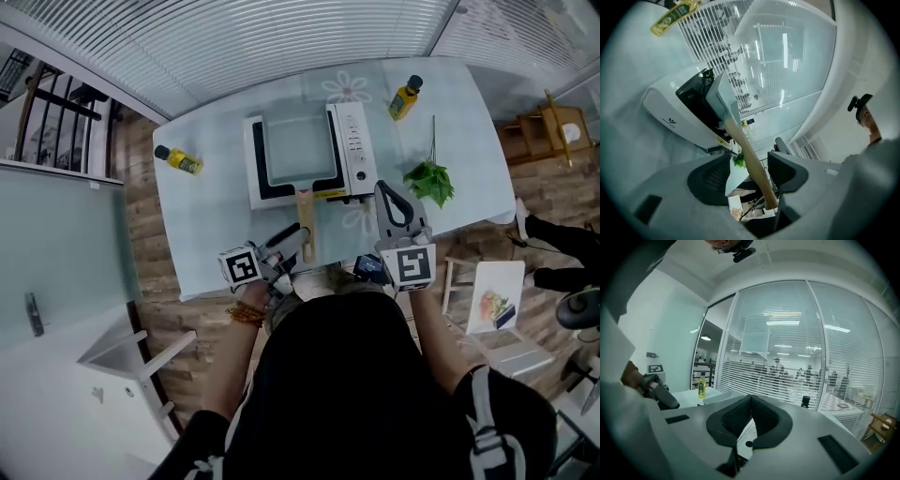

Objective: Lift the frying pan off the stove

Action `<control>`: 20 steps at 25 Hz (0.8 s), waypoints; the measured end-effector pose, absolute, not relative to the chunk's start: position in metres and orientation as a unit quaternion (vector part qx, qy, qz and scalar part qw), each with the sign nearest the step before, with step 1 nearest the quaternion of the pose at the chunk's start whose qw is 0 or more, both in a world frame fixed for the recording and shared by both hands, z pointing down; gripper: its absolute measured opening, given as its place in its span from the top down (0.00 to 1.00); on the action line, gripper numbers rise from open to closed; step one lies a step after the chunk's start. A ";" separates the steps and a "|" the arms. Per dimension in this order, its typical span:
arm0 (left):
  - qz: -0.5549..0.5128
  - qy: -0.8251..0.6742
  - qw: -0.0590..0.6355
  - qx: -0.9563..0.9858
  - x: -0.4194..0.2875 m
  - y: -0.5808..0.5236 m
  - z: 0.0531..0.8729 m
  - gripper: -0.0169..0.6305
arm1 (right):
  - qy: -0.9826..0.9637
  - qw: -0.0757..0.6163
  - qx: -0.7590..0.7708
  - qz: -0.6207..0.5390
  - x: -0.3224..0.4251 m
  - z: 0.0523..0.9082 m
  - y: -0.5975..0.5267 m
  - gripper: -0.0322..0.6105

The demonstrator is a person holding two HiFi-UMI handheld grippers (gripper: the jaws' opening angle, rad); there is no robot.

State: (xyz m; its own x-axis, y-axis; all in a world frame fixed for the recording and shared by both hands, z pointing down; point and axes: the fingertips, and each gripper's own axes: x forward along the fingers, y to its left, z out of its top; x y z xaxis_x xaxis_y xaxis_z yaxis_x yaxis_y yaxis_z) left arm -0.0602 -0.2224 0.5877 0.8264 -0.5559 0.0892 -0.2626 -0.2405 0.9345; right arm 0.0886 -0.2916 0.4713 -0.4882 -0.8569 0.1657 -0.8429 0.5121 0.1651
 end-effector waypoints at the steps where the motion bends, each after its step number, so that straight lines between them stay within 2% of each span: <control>1: -0.132 -0.260 0.557 0.778 -0.056 -0.223 0.588 0.59 | -0.863 0.116 0.490 -0.031 0.088 0.472 -0.291 0.95; 13: -0.130 -0.231 0.571 0.777 -0.021 -0.242 0.581 0.59 | -0.876 0.117 0.467 -0.026 0.070 0.477 -0.284 0.95; 20: -0.080 -0.234 0.549 0.799 -0.008 -0.242 0.586 0.59 | -0.879 0.116 0.463 -0.020 0.064 0.476 -0.278 0.95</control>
State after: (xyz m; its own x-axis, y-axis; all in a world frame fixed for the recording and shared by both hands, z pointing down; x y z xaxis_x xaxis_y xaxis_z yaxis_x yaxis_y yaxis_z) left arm -0.0085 -0.2422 0.5863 0.8781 -0.4610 0.1283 -0.2851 -0.2887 0.9140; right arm 0.0636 -0.2782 0.4764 -0.5445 -0.8178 0.1862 -0.8086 0.5708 0.1428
